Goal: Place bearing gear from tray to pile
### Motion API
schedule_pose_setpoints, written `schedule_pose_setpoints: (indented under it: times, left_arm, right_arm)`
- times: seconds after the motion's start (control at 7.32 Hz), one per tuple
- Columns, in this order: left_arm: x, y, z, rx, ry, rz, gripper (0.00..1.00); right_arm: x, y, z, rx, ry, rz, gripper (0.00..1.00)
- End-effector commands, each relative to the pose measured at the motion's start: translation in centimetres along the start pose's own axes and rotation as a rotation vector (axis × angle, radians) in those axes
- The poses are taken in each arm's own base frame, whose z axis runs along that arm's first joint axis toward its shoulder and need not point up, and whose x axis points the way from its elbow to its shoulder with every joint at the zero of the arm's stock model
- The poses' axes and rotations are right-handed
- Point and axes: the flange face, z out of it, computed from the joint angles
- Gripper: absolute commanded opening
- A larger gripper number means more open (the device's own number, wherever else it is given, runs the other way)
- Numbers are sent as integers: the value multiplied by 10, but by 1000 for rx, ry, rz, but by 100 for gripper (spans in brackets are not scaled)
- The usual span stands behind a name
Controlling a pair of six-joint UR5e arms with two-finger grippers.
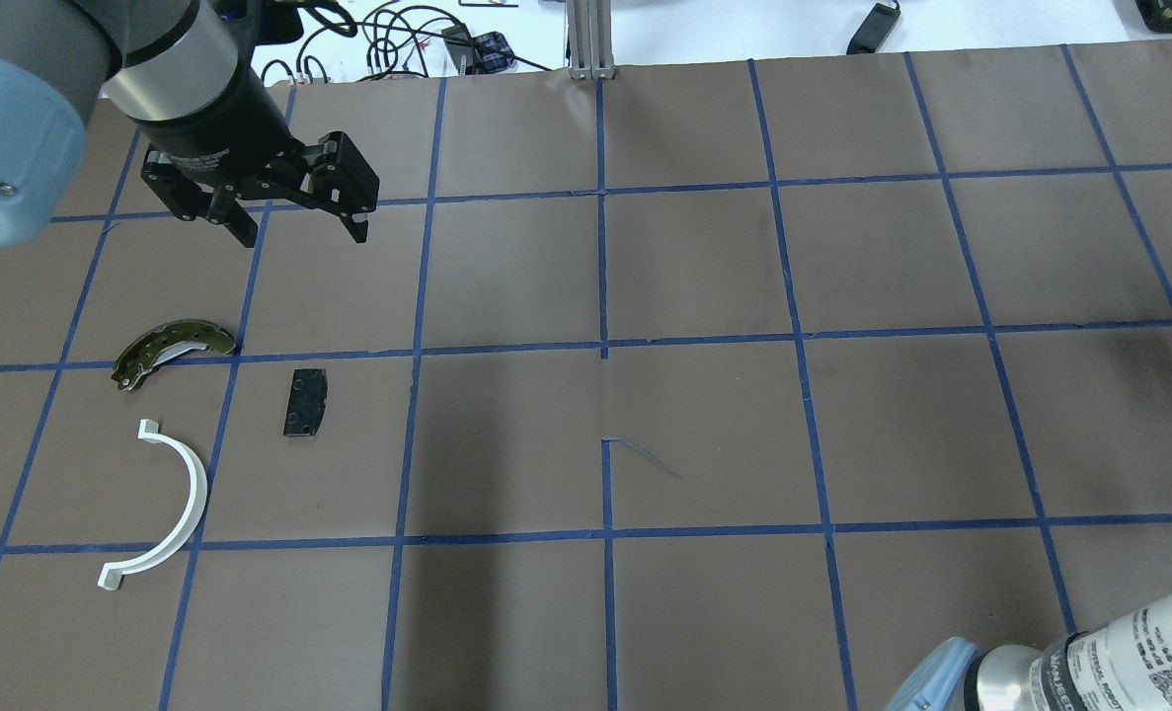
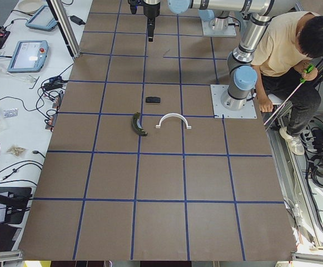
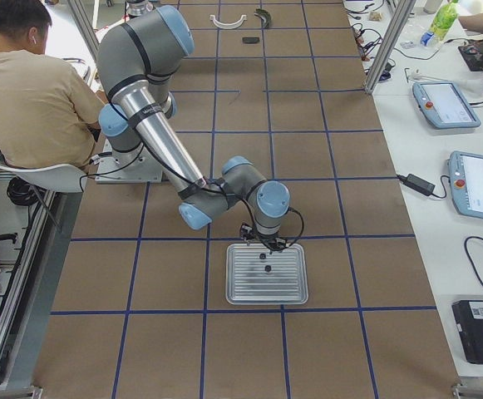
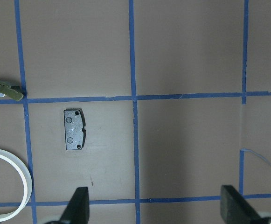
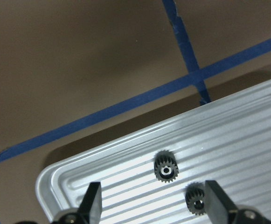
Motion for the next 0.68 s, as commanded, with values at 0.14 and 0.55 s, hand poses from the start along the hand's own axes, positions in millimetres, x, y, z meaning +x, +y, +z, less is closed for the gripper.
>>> schedule_pose_setpoints:
  times: [0.14, 0.55]
  left_arm:
    - [0, 0, 2, -4, 0, 0, 100]
    - [1, 1, 3, -5, 2, 0, 100]
  right_arm:
    - [4, 4, 21, 1, 4, -17, 79]
    - [10, 6, 39, -7, 22, -10, 75]
